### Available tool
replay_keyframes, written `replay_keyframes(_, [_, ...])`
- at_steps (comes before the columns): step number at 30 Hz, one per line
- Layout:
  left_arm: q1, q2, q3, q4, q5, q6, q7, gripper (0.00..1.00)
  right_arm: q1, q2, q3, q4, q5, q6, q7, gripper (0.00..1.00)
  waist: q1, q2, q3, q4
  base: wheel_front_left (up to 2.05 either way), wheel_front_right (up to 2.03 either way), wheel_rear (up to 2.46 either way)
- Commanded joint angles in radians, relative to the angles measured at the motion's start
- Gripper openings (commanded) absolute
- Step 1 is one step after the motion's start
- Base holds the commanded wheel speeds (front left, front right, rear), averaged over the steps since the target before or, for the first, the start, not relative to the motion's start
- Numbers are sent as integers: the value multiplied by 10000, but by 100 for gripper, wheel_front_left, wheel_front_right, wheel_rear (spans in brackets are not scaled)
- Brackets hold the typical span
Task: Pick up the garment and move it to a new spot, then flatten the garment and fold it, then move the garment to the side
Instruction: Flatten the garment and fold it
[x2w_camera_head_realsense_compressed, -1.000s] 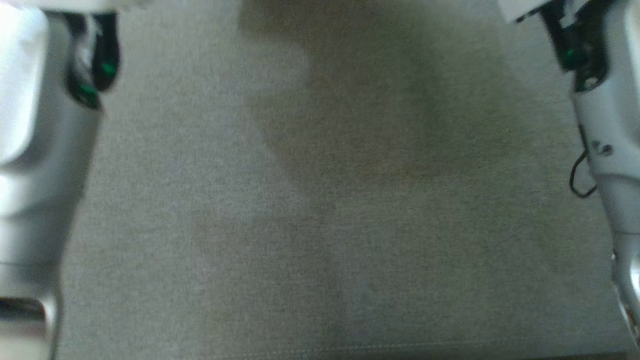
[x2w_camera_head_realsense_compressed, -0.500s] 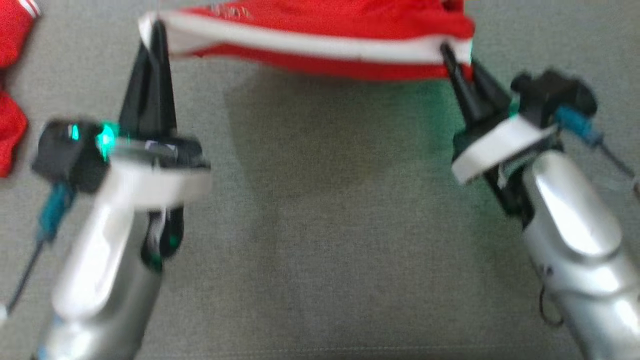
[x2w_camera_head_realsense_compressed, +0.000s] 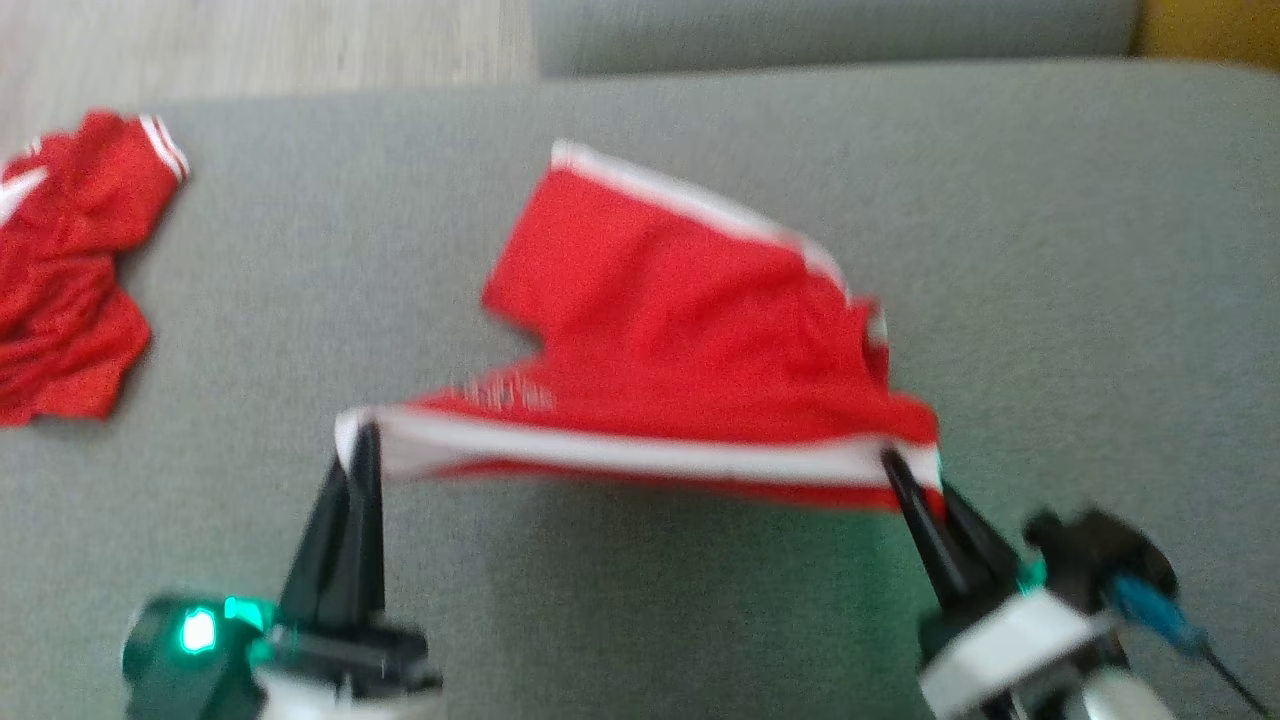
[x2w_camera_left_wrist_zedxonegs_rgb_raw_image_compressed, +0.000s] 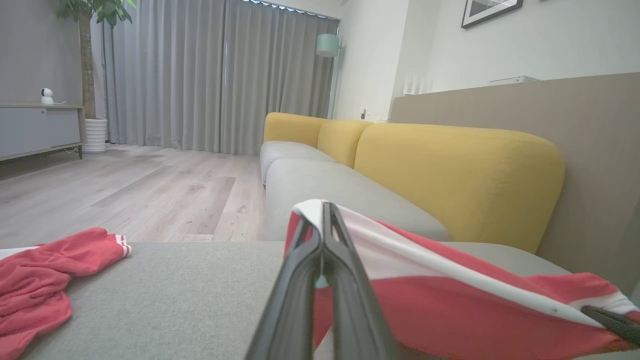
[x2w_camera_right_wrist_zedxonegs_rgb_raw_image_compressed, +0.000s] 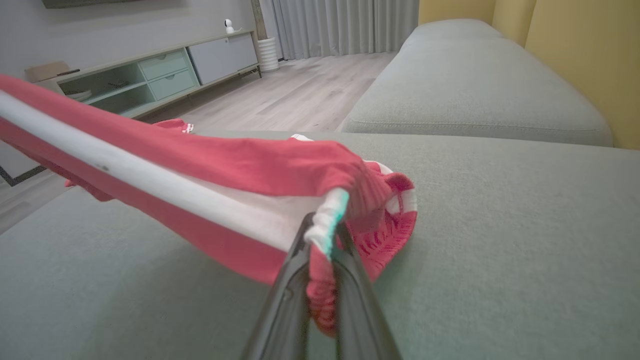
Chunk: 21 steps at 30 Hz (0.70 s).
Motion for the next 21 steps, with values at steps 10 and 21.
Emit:
replay_keyframes(10, [805, 467, 233, -1522, -182, 339, 952, 0, 1803, 39, -540, -2543, -178, 71, 1447, 0, 4, 0, -567, -563, 0, 0, 0])
replay_keyframes(21, [-3030, 556, -102, 2255, -398, -1074, 1686, 0, -272, 797, -158, -592, 118, 71, 1657, 0, 4, 0, 891, -1052, 0, 0, 0])
